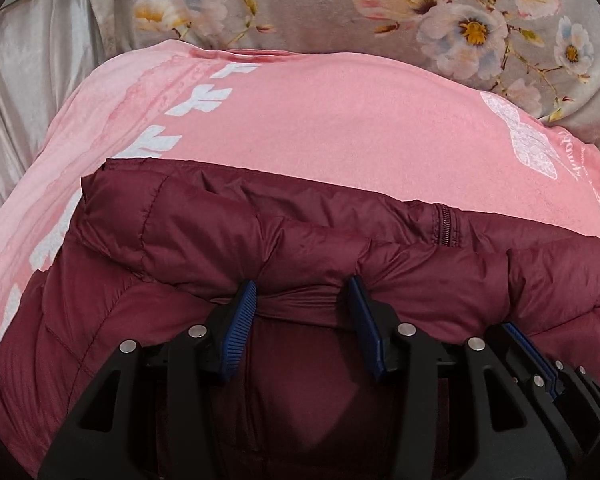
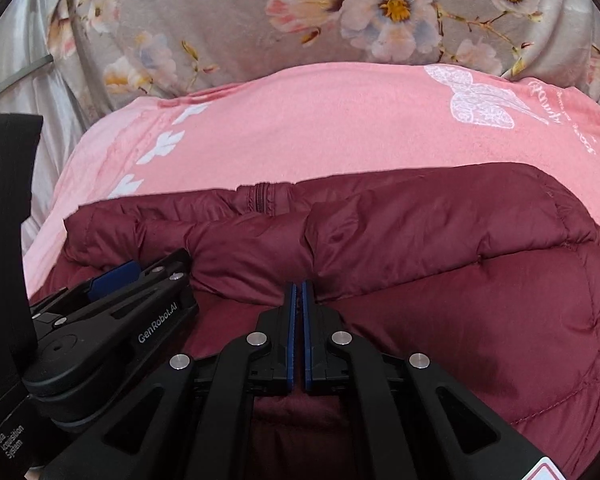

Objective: Fold large clothes

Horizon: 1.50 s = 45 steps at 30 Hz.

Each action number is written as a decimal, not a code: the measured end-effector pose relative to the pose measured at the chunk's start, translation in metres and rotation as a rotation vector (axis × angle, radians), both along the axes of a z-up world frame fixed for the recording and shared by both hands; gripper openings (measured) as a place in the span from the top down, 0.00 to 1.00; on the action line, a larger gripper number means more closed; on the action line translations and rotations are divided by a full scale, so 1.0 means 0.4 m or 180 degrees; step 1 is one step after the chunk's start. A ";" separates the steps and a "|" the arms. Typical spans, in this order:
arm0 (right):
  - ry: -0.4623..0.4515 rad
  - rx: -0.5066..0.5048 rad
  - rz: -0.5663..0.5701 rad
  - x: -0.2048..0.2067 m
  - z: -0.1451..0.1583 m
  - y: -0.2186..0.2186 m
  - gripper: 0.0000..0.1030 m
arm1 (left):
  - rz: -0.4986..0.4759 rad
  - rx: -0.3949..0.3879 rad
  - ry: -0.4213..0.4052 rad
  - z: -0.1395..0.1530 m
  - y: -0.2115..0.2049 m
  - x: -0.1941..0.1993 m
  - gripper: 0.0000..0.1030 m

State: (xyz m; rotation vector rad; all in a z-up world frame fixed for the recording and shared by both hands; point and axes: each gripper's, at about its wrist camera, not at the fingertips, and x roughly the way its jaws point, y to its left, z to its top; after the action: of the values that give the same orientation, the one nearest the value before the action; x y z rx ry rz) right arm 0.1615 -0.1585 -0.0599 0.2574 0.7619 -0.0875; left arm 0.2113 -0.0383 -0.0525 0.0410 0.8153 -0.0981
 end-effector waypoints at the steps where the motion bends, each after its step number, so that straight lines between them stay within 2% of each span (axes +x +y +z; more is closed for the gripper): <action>1: 0.0030 0.0003 0.0003 0.003 -0.005 0.000 0.99 | 0.0003 0.0001 0.0004 -0.001 0.000 0.000 0.54; 13: 0.0134 0.0129 -0.0005 0.016 -0.024 -0.013 1.00 | 0.0027 0.0050 0.0036 -0.012 -0.007 0.009 0.54; 45: 0.0127 0.0150 -0.0041 0.020 -0.032 -0.026 1.00 | 0.0058 0.0065 0.0021 -0.012 0.002 0.021 0.52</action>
State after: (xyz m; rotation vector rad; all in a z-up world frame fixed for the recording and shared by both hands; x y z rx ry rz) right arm 0.1696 -0.1688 -0.0725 0.3061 0.8027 -0.0870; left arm 0.2198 -0.0377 -0.0574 0.0526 0.8231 -0.0727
